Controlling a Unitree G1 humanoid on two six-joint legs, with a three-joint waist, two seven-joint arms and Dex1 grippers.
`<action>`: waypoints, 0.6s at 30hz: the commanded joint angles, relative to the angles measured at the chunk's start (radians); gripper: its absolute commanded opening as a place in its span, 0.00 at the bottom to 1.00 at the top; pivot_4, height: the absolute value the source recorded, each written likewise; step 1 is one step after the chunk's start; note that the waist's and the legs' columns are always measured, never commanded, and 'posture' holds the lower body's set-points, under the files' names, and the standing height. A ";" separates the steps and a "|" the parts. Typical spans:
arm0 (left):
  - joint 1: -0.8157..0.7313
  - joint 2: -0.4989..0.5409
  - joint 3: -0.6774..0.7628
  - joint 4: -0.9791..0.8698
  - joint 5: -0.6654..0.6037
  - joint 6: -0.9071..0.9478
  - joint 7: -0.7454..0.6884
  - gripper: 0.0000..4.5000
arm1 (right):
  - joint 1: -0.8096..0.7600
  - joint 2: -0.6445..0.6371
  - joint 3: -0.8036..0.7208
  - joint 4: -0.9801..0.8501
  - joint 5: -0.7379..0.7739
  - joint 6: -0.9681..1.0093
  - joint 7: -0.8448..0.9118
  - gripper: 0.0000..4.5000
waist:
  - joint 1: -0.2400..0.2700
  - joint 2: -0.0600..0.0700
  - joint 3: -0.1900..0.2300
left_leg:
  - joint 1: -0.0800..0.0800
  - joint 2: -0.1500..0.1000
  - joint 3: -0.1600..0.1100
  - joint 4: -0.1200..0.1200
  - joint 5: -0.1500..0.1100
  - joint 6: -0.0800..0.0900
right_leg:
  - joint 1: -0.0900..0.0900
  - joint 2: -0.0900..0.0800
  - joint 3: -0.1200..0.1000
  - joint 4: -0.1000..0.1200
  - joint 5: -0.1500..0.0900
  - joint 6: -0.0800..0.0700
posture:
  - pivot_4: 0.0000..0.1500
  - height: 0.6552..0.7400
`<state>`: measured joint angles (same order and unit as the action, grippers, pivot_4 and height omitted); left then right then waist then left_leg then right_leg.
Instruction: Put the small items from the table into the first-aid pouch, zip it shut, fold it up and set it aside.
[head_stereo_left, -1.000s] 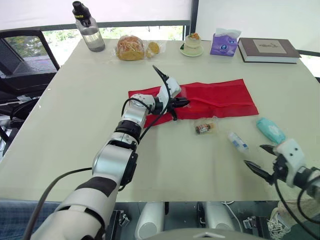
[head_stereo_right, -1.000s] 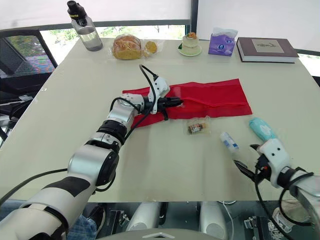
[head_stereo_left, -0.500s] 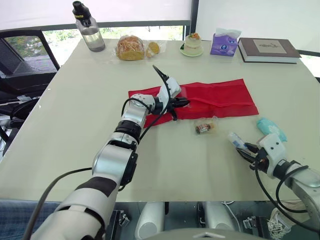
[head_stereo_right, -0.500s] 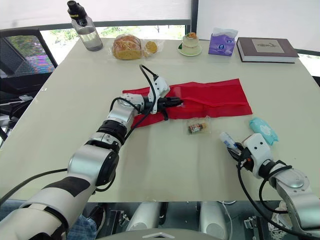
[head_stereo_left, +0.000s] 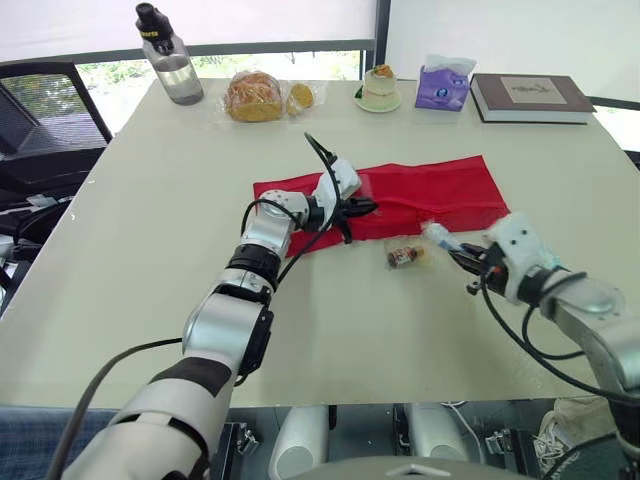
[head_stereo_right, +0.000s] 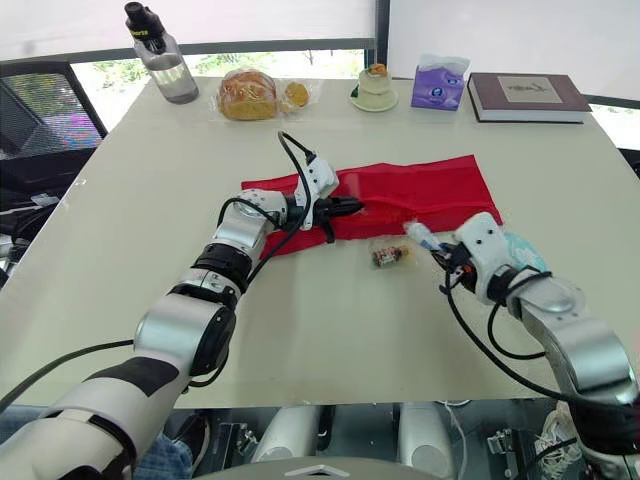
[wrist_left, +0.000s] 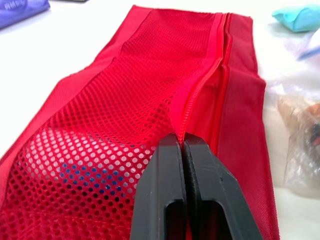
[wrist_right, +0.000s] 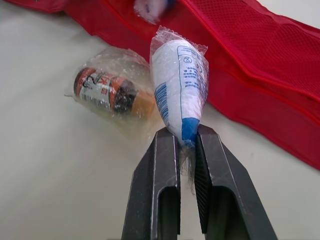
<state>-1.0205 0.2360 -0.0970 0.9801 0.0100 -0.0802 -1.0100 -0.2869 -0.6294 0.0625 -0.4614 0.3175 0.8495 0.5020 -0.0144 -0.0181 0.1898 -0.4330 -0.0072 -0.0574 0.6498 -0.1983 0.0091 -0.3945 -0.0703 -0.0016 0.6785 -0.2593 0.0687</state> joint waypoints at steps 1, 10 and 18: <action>-0.006 -0.015 -0.003 -0.071 -0.016 -0.009 -0.004 0.00 | -0.104 0.030 0.084 0.061 -0.054 0.036 -0.030 0.00 | 0.001 0.000 0.000 | 0.000 0.000 -0.001 0.000 0.000 0.000 | 0.000 0.000 0.000 0.000 0.000 0.000 | 1.00 0.92; 0.031 -0.057 -0.029 -0.185 -0.024 0.038 0.007 0.00 | -0.284 0.161 0.147 0.277 -0.150 0.058 -0.115 0.00 | 0.001 0.001 0.000 | -0.001 -0.001 0.000 -0.001 0.000 0.000 | -0.001 0.000 0.000 0.000 0.000 0.000 | 1.00 0.92; 0.042 -0.087 -0.035 -0.226 -0.028 0.066 0.015 0.00 | -0.383 0.308 0.141 0.445 -0.219 0.002 -0.203 0.00 | -0.003 0.001 0.000 | 0.000 0.000 -0.001 -0.001 0.000 0.000 | -0.002 0.000 0.000 0.001 0.000 0.000 | 1.00 0.92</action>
<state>-0.9703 0.1597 -0.1293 0.8107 0.0073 -0.0128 -0.9966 -0.6371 -0.3375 0.2155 -0.0191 0.1178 0.8861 0.3208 -0.0174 -0.0170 0.1899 -0.4333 -0.0076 -0.0580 0.6488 -0.1982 0.0091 -0.3965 -0.0700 -0.0016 0.6800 -0.2591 0.0683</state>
